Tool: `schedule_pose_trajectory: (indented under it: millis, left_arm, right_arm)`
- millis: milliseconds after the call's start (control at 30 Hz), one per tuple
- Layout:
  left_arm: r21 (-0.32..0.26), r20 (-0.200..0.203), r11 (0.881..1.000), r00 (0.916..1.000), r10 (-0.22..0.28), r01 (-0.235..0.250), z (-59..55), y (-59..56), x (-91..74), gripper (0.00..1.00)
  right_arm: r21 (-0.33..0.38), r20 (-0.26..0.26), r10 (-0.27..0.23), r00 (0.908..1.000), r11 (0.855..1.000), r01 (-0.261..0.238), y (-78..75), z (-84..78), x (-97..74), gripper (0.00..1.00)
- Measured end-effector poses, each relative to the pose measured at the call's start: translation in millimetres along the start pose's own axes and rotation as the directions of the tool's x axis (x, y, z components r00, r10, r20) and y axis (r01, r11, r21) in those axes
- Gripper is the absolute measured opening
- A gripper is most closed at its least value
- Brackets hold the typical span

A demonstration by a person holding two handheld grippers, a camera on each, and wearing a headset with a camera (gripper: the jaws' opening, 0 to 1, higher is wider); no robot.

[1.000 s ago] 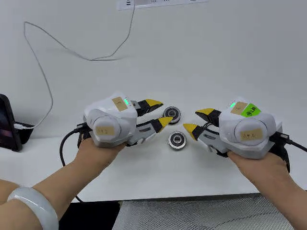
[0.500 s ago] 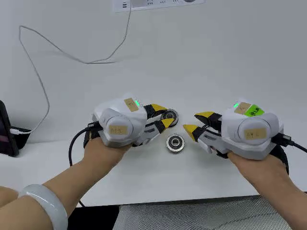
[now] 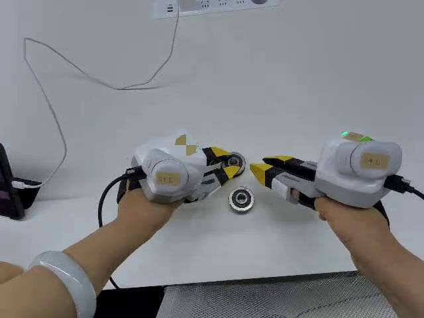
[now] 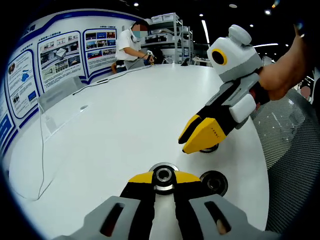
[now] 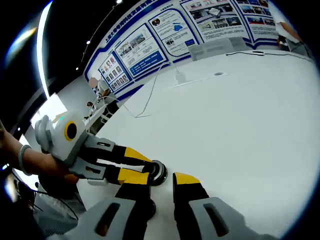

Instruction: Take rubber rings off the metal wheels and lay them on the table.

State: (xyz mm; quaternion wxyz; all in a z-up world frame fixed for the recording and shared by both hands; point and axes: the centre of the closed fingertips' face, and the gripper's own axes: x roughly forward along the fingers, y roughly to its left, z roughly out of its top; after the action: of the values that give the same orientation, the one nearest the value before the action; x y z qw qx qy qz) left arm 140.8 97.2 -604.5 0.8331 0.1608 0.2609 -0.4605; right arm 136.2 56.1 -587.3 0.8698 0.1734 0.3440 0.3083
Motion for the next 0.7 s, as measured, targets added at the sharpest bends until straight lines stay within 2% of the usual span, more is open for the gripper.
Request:
schedule_pose_trajectory:
  millis: [133, 333, 467, 700]
  left_arm:
    - [0.005, 0.000, 1.000, 1.0000, -0.004, 0.004, 0.0, 0.3, 0.4, 0.14]
    - [0.009, -0.001, 1.000, 1.0000, -0.006, 0.006, -0.3, 0.8, 0.6, 0.14]
    - [0.010, -0.001, 1.000, 1.0000, -0.007, 0.007, -0.1, 0.7, 0.6, 0.13]
    - [0.009, -0.001, 1.000, 1.0000, -0.007, 0.007, 0.4, 0.0, 0.5, 0.13]
  right_arm:
    - [0.018, -0.006, 0.005, 1.0000, 1.000, -0.005, -1.7, 0.2, 3.8, 0.18]
    - [0.130, -0.032, 0.022, 0.9993, 0.991, -0.017, 3.0, -6.5, 12.6, 0.16]
    - [0.156, -0.040, 0.030, 0.9987, 0.988, -0.023, 0.6, -10.6, 19.0, 0.15]
    - [0.265, -0.030, 0.046, 0.9985, 0.964, -0.036, 2.0, -14.4, 22.6, 0.16]
